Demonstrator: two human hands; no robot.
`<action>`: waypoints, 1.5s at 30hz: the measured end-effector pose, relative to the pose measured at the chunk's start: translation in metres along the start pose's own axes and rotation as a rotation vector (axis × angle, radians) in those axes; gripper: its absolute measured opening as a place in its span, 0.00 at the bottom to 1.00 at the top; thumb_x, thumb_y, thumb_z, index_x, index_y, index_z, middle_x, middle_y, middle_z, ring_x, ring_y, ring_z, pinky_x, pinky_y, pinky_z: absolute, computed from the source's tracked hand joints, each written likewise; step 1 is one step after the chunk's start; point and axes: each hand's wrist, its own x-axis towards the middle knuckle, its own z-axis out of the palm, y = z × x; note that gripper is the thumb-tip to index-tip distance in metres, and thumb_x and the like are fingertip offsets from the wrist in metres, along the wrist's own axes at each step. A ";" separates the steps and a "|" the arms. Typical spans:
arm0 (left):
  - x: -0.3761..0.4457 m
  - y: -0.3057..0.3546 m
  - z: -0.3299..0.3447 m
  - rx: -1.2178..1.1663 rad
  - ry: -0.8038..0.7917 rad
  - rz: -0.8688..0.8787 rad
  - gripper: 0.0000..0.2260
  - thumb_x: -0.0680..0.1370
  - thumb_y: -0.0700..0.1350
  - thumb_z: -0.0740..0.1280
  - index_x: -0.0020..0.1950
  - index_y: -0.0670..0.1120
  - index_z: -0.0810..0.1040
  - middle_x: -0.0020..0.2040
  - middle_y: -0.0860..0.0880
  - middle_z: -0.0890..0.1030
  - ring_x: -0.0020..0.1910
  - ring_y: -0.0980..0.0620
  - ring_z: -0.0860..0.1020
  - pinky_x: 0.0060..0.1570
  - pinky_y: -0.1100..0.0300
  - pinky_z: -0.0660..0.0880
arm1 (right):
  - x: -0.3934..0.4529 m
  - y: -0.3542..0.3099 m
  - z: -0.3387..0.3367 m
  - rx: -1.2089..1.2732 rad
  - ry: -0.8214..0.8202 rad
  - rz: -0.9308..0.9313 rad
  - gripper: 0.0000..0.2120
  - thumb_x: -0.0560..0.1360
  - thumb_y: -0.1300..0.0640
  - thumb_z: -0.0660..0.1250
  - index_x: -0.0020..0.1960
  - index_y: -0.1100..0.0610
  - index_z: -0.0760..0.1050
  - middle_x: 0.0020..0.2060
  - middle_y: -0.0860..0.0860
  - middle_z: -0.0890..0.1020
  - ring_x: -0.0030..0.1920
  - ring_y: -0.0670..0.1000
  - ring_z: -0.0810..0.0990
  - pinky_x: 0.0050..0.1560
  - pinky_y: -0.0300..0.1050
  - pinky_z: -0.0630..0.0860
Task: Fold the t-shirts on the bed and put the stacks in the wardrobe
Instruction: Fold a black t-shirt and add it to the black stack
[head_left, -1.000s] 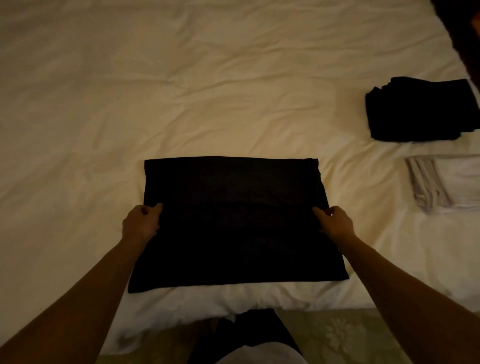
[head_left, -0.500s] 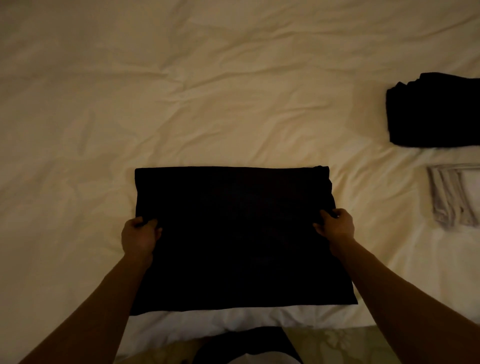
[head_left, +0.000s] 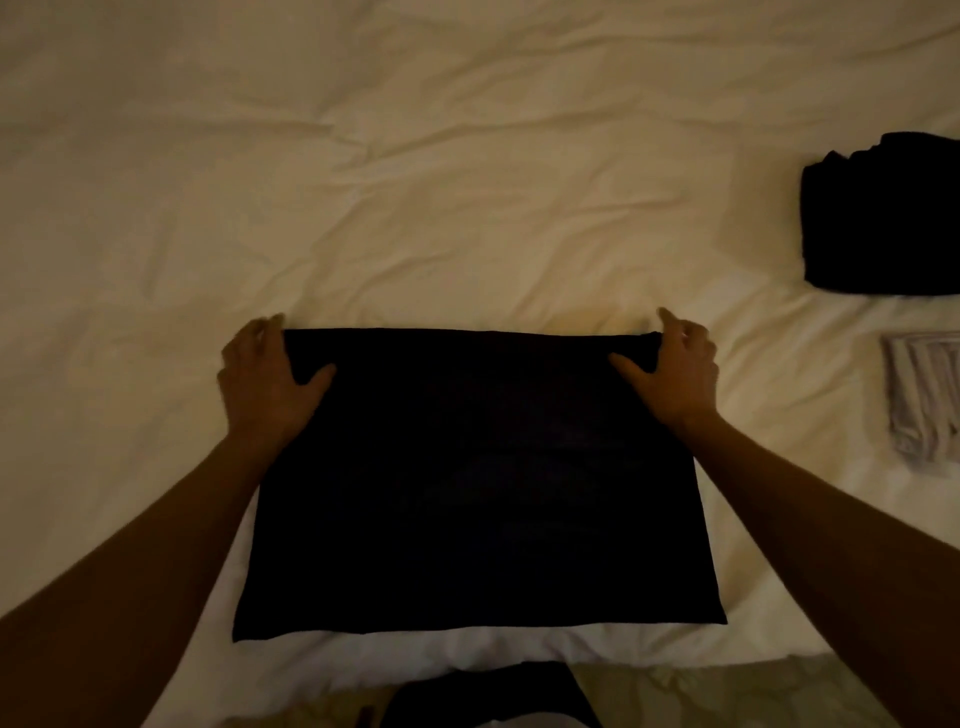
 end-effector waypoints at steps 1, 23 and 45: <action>0.008 0.007 -0.001 0.052 -0.052 0.103 0.36 0.73 0.63 0.66 0.76 0.45 0.64 0.74 0.39 0.65 0.72 0.36 0.62 0.66 0.40 0.63 | 0.008 -0.005 -0.002 -0.077 -0.066 -0.077 0.37 0.74 0.39 0.68 0.76 0.54 0.61 0.71 0.60 0.65 0.70 0.63 0.63 0.68 0.61 0.64; -0.015 -0.001 -0.042 0.197 -0.110 0.420 0.10 0.78 0.49 0.68 0.56 0.47 0.83 0.47 0.41 0.79 0.49 0.36 0.78 0.43 0.50 0.69 | -0.032 0.006 -0.042 -0.431 -0.069 -0.348 0.14 0.79 0.50 0.64 0.58 0.59 0.73 0.54 0.57 0.77 0.55 0.59 0.74 0.50 0.51 0.68; -0.200 -0.078 0.007 0.107 0.009 0.537 0.18 0.68 0.42 0.66 0.55 0.47 0.85 0.45 0.48 0.79 0.42 0.41 0.79 0.38 0.50 0.74 | -0.196 0.090 0.007 -0.258 0.009 -0.317 0.15 0.70 0.63 0.71 0.56 0.62 0.76 0.54 0.60 0.75 0.55 0.63 0.74 0.43 0.56 0.78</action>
